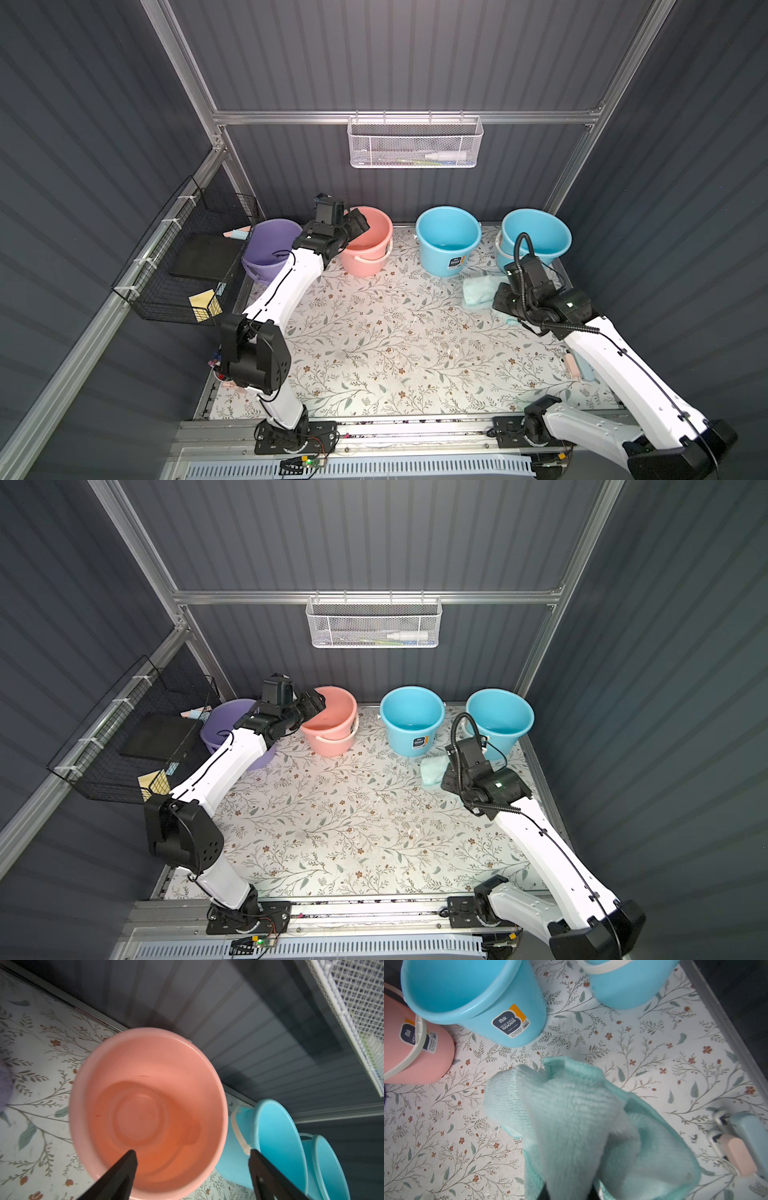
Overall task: Wipe the inside of the bucket with a cloth
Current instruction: Pick up the bucket from the center of the board.
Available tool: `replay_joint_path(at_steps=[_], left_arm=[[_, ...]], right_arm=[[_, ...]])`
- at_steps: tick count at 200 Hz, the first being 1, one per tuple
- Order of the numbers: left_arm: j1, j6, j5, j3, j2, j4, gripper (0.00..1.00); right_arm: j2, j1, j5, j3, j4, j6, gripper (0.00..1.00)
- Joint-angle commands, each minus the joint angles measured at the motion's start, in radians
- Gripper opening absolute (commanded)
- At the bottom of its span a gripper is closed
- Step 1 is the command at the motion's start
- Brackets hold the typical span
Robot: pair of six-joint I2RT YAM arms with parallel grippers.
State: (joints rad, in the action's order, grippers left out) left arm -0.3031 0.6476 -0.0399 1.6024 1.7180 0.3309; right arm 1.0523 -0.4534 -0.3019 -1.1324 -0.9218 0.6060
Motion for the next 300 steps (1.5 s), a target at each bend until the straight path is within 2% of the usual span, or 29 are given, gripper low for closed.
replay_joint_path(at_steps=[1, 27, 61, 88, 117, 144, 173, 246, 300], left_arm=[[-0.045, 0.007, -0.050, 0.065, 0.027, 0.006, 0.87], [-0.086, 0.014, -0.063, 0.105, 0.073, 0.010, 0.87], [-0.159, 0.075, -0.025, 0.138, 0.117, -0.017, 0.86], [-0.203, 0.164, -0.008, 0.154, 0.163, -0.105, 0.82], [-0.288, 0.211, 0.035, 0.305, 0.299, -0.062, 0.81], [-0.332, 0.295, 0.104, 0.349, 0.362, -0.049, 0.81], [-0.361, 0.374, 0.169, 0.344, 0.383, -0.046, 0.81], [-0.391, 0.447, 0.190, 0.374, 0.459, -0.056, 0.77], [-0.393, 0.440, 0.203, 0.429, 0.522, -0.051, 0.64]], right_arm=[[-0.019, 0.052, -0.032, -0.040, -0.066, -0.085, 0.02], [-0.020, 0.118, -0.032, -0.076, -0.096, -0.118, 0.01], [-0.033, 0.199, -0.009, -0.105, -0.104, -0.159, 0.01], [-0.032, 0.219, -0.007, -0.127, -0.116, -0.174, 0.01], [-0.036, 0.224, -0.005, -0.146, -0.128, -0.177, 0.01], [-0.049, 0.226, -0.005, -0.144, -0.130, -0.175, 0.01], [-0.055, 0.226, -0.006, -0.139, -0.132, -0.178, 0.01], [-0.073, 0.229, -0.014, -0.127, -0.130, -0.182, 0.01], [-0.090, 0.229, -0.011, -0.115, -0.131, -0.174, 0.01]])
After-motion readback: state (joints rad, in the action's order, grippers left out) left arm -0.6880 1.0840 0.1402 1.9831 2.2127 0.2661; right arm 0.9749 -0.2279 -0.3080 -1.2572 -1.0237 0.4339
